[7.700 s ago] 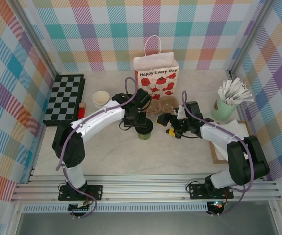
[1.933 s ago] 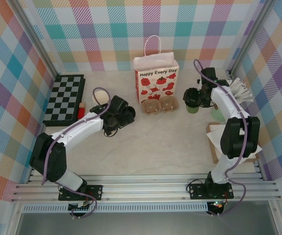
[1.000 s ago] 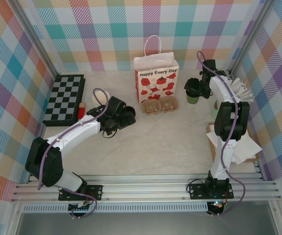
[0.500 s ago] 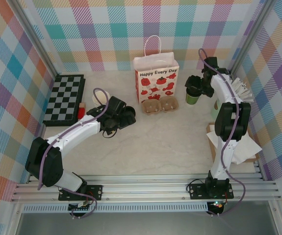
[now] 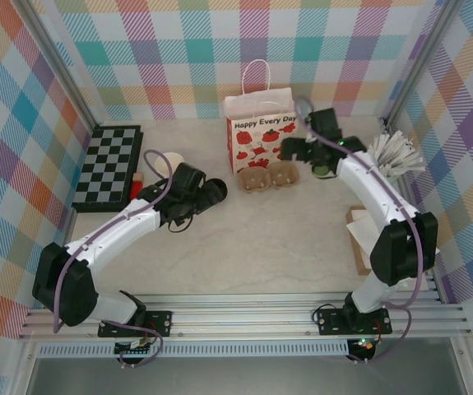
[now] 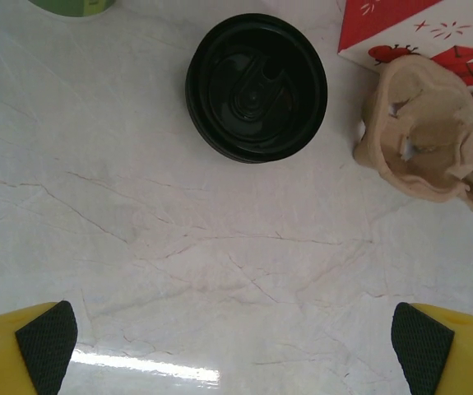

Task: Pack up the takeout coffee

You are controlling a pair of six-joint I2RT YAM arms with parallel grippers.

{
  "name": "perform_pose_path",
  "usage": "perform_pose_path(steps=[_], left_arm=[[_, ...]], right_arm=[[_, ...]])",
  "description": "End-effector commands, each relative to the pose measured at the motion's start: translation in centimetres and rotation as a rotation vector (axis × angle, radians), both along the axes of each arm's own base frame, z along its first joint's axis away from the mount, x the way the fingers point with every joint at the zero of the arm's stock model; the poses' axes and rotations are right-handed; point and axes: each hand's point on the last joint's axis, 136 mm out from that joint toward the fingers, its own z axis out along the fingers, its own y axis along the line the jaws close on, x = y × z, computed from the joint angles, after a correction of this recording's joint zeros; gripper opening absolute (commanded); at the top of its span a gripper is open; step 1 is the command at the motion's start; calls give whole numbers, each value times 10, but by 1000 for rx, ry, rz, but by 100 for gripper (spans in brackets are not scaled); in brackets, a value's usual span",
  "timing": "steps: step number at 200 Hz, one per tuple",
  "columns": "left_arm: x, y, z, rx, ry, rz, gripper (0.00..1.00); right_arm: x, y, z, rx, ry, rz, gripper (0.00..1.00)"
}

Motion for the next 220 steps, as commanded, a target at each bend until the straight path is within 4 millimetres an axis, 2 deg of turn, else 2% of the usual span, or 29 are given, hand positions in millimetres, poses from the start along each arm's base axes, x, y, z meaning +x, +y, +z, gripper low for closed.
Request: perform_pose_path(steps=[1, 18, 48, 73, 95, 110, 128, 140, 159, 185, 202, 220], left_arm=[[4, 14, 12, -6, -61, 78, 100], [2, 23, 13, 27, -67, 101, 100], [-2, 30, 8, 34, -67, 123, 100], [-1, 30, 5, 25, -70, 134, 100], [-1, 30, 5, 27, -69, 135, 100], [-1, 26, 7, 15, -75, 110, 100], [4, 7, 16, -19, -87, 5, 100], [8, -1, 22, -19, -93, -47, 100], [27, -14, 44, -3, -139, -120, 100], [67, -19, 86, 49, -225, -139, 100], [97, -20, 110, 45, -284, -131, 100], [132, -15, 125, 66, -316, -99, 100]], right_arm=[[-3, 33, -25, -12, -82, 83, 98], [-10, 50, -35, 24, -143, 101, 98], [-9, 57, -64, 14, -132, 126, 98], [-1, 71, -93, -51, -87, 200, 95], [12, 68, -109, -95, -53, 143, 91], [20, 66, -119, -106, -42, 102, 86], [30, 66, -129, -114, -31, 63, 72], [34, 66, -137, -124, -10, 42, 68], [35, 65, -153, -140, 38, 25, 66], [36, 66, -163, -164, 68, 37, 62], [34, 68, -166, -174, 90, 62, 55], [28, 69, -166, -179, 110, 85, 45]])
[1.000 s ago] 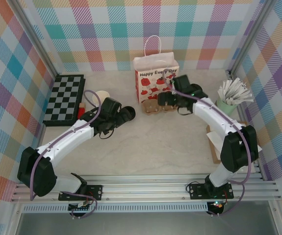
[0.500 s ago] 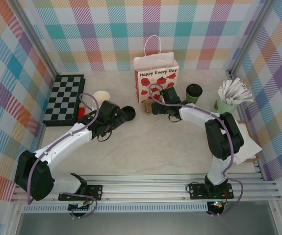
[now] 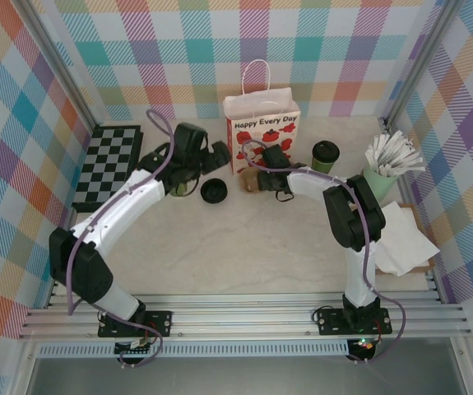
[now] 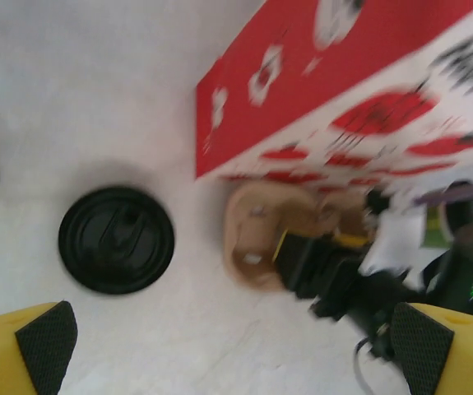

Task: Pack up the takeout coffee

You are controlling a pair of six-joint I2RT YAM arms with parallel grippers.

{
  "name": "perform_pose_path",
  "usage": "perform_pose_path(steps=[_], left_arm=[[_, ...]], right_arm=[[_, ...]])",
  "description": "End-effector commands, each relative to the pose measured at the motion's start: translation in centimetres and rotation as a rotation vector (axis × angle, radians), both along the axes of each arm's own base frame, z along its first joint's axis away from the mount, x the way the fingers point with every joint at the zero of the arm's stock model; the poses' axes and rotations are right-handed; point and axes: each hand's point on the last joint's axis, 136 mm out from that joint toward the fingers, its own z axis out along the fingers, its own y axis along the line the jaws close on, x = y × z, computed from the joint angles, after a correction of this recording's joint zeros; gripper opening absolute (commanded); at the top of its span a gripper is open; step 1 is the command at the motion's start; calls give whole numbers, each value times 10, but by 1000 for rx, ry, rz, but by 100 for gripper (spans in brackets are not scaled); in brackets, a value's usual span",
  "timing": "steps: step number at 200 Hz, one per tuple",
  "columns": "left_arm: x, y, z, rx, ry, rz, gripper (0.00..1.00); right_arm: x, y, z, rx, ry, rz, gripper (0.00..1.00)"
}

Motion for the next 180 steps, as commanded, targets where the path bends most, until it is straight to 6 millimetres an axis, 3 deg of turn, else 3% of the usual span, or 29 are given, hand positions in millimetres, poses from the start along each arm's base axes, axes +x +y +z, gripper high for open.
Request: perform_pose_path(steps=[1, 30, 50, 73, 91, 116, 148, 163, 180], left_arm=[[40, 13, 20, 58, -62, 16, 100], [91, 4, 34, 100, -82, 5, 100], [118, -8, 31, 131, -77, -25, 97], [140, -14, 23, 159, -69, -16, 92], [149, -22, 17, 150, -67, -38, 77], [147, -32, 19, 124, -68, -67, 45], [127, -47, 25, 108, -46, -144, 20], [113, -54, 27, 99, -29, -174, 8], [96, -60, 27, 90, -9, -197, 1]], right_arm=[[-6, 3, 3, -12, 31, 26, 44], [-24, -9, 11, -26, 44, 16, 20], [-41, -22, 20, -33, 44, -7, 7], [-64, -35, 32, -21, 46, -21, 2], [-85, -44, 38, -9, 64, -31, 1], [-118, -62, 45, -12, 97, -51, 1], [-158, -85, 56, -12, 134, -79, 0], [-171, -95, 70, 0, 131, -88, 0], [-182, -106, 93, 26, 113, -102, 0]])
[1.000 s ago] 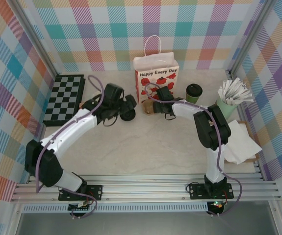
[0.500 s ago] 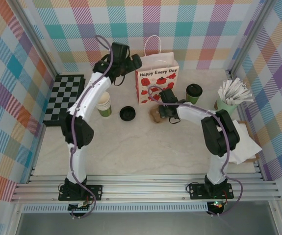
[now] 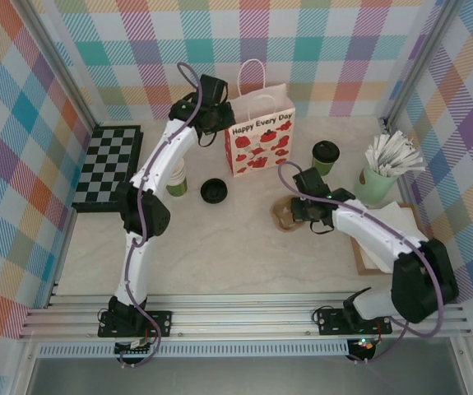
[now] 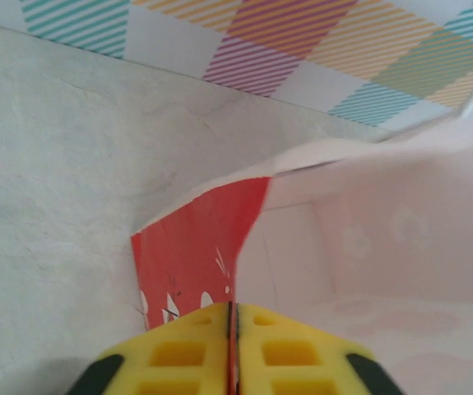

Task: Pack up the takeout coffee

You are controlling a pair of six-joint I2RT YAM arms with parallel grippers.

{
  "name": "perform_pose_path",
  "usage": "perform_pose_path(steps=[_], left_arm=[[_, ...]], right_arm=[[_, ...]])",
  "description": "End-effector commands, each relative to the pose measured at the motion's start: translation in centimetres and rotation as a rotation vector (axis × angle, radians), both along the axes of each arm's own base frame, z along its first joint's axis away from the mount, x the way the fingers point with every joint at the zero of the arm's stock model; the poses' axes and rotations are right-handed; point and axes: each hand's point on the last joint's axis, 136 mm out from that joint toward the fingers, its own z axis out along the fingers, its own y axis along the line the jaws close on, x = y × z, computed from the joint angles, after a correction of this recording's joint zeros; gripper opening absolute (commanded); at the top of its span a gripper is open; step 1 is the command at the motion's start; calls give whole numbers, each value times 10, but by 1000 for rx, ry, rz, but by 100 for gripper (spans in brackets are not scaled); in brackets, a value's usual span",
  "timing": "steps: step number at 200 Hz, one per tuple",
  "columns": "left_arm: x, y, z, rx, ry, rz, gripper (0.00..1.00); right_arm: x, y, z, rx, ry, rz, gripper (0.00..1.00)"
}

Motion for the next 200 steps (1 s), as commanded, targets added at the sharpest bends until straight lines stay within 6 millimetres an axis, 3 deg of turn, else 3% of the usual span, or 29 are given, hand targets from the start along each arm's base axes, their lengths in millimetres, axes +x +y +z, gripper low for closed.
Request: perform_pose_path(steps=[1, 34, 58, 86, 110, 121, 137, 155, 176, 190, 200], left_arm=[[-41, -11, 29, -26, 14, -74, 1], [-80, -19, 32, -33, 53, -98, 0], [-120, -24, 28, -50, 100, -122, 0], [-171, -26, 8, -86, 193, -115, 1], [-209, -24, -6, -110, 250, -83, 8], [-220, -26, -9, -118, 258, -96, 17], [-228, -18, -6, -78, 235, -118, 45], [-230, -10, 19, -1, 121, -223, 71], [-229, 3, 54, 139, -50, -387, 87], [-224, 12, 67, 232, -139, -477, 91], [-222, 8, 72, 245, -175, -575, 91]], right_arm=[[-25, -18, 24, 24, 21, -35, 0], [-37, -42, 71, 74, -20, -103, 0], [-40, -54, 106, 109, -69, -134, 0], [-42, -68, 146, 112, -127, -187, 0], [-40, -95, 163, 7, -156, -269, 0], [-38, -102, 168, -18, -171, -288, 0], [-33, -104, 177, -18, -193, -294, 0], [-30, -104, 188, -13, -222, -291, 0], [-27, -98, 201, 16, -248, -263, 0], [-26, -91, 211, 51, -272, -232, 0], [-23, -86, 218, 77, -287, -216, 0]])
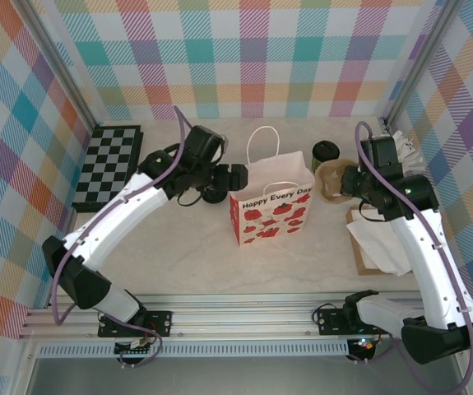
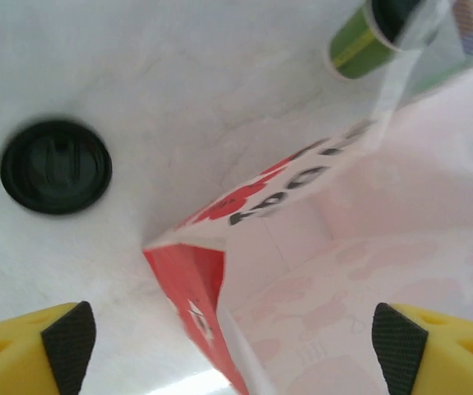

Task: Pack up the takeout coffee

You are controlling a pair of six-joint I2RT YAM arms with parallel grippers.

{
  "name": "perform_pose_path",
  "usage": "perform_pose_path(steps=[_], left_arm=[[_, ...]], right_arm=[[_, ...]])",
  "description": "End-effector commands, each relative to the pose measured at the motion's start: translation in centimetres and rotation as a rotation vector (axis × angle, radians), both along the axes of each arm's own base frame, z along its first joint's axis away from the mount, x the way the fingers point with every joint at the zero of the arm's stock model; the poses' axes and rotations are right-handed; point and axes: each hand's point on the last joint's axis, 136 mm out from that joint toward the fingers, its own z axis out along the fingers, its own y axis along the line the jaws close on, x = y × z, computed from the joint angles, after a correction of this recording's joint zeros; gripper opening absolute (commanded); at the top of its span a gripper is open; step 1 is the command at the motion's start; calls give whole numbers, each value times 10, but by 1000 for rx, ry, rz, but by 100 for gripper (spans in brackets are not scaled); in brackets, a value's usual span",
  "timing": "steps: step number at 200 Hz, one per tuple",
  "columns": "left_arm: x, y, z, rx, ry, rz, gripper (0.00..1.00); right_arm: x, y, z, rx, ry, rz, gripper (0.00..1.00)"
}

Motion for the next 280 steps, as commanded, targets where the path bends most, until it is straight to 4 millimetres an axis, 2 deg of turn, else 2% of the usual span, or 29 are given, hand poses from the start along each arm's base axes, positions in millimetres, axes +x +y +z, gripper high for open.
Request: perform_pose_path(steps=[1, 26, 45, 61, 95, 122, 143, 156, 174, 211, 262, 280], left_arm=[[5, 11, 40, 110, -222, -251, 91], [10, -15, 39, 88, -253, -478, 89], [28, -25, 34, 101, -277, -510, 86], [42, -36, 31, 60, -271, -529, 79], [50, -52, 12, 38, -192, -601, 59], [54, -52, 3, 54, -180, -605, 46], [55, -51, 0, 39, -166, -602, 32], [54, -52, 3, 5, -159, -608, 23], [53, -54, 6, -22, -160, -616, 15], [54, -55, 6, -40, -157, -605, 2], [51, -60, 7, -98, -149, -606, 0], [50, -60, 8, -116, -145, -616, 0]], right_arm=[[2, 8, 25, 36, -59, 49, 0], [11, 28, 46, 112, -94, 118, 0], [19, 49, 61, 206, -113, 188, 0], [27, 71, 74, 300, -133, 254, 0], [37, 124, 96, 513, -72, 443, 0], [40, 149, 108, 668, -39, 510, 0], [40, 169, 110, 794, 7, 567, 0], [39, 181, 104, 849, 64, 596, 0], [38, 191, 84, 856, 136, 590, 0], [37, 190, 49, 844, 233, 531, 0], [41, 178, -6, 665, 330, 410, 0], [43, 170, -18, 587, 349, 383, 0]])
